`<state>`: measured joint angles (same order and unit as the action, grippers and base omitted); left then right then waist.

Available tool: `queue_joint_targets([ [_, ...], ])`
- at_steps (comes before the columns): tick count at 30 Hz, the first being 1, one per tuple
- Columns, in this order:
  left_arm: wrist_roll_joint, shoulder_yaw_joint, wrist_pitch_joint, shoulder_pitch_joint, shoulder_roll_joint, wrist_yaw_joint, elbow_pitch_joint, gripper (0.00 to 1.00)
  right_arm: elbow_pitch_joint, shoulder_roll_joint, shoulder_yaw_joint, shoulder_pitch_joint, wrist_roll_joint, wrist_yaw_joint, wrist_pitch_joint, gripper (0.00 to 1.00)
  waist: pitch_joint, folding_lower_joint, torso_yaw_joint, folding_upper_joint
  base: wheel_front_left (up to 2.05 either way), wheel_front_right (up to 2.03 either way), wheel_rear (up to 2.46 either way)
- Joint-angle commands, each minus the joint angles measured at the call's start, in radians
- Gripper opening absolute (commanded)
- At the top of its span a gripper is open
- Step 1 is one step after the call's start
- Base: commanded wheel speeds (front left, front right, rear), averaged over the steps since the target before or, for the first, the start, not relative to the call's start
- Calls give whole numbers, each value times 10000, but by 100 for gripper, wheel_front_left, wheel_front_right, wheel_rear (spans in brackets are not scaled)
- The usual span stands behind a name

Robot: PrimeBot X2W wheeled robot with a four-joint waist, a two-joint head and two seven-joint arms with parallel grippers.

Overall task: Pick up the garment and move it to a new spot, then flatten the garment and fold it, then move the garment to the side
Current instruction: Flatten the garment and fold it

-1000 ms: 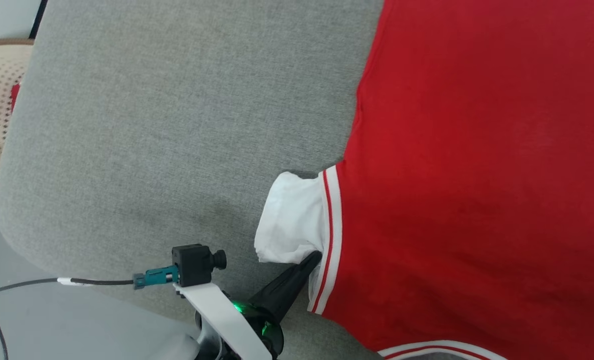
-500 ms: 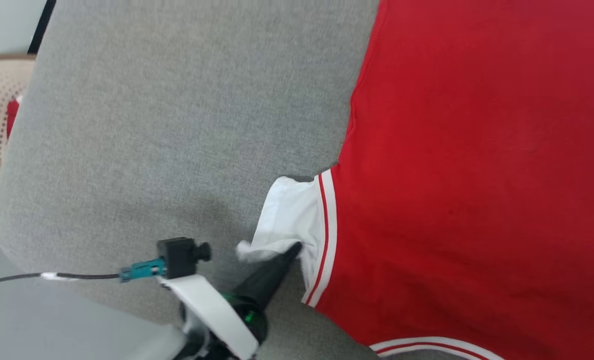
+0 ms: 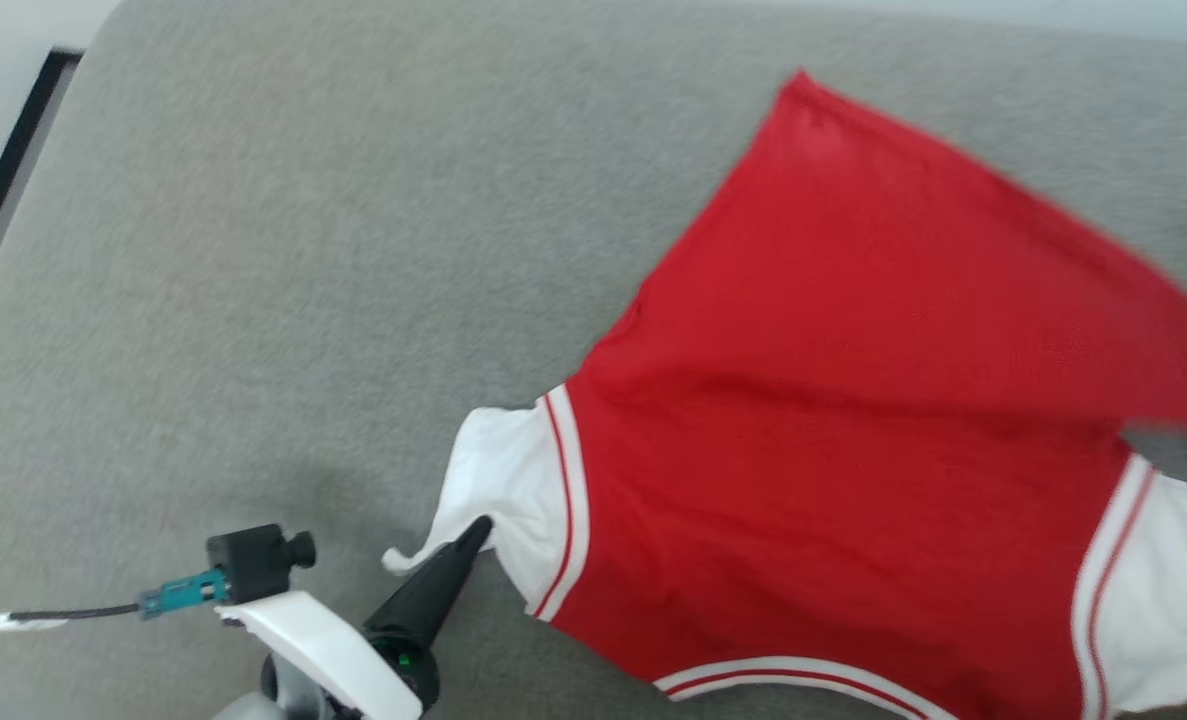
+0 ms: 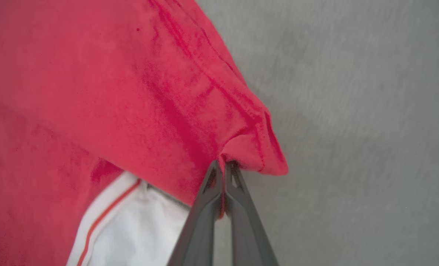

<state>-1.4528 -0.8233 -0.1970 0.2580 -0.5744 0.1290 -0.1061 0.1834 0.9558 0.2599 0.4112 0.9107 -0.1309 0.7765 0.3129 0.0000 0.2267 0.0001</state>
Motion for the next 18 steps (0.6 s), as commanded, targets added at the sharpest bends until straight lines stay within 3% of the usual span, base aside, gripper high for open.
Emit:
queue_joint_targets([
  [1, -170, 89, -84, -137, -77, 25, -14, 0, -215, 7, -65, -617, 149, 4, -53, 0, -397, 0, -413, -1, 0, 0, 0],
  [6, -302, 252, -192, -359, -180, 26, -23, 0, -1319, -350, -528, -3407, 553, 2, -300, 0, -662, 0, -675, -1, 0, 0, 0],
  [10, -441, 445, -330, -570, -226, 26, -24, 0, -2185, -1021, -793, -5240, 364, 4, -440, 0, -766, 0, -885, -1, 0, 0, 0],
  [16, -446, 521, -427, -755, -188, 26, 1, 0, -3181, -2051, -1035, -6456, -127, 2, -450, 0, -830, 0, -1017, -1, 0, 0, 0],
  [17, -443, 532, -425, -785, -187, 26, 2, 0, -3280, -2179, -1186, -6487, -209, 4, -495, 48, -844, 0, -1036, -1, 0, 0, 0],
  [18, -443, 532, -425, -785, -187, 26, 2, 0, -3280, -2179, -1186, -6487, -209, 4, -495, 48, -844, 0, -1036, -1, 0, 0, 0],
])
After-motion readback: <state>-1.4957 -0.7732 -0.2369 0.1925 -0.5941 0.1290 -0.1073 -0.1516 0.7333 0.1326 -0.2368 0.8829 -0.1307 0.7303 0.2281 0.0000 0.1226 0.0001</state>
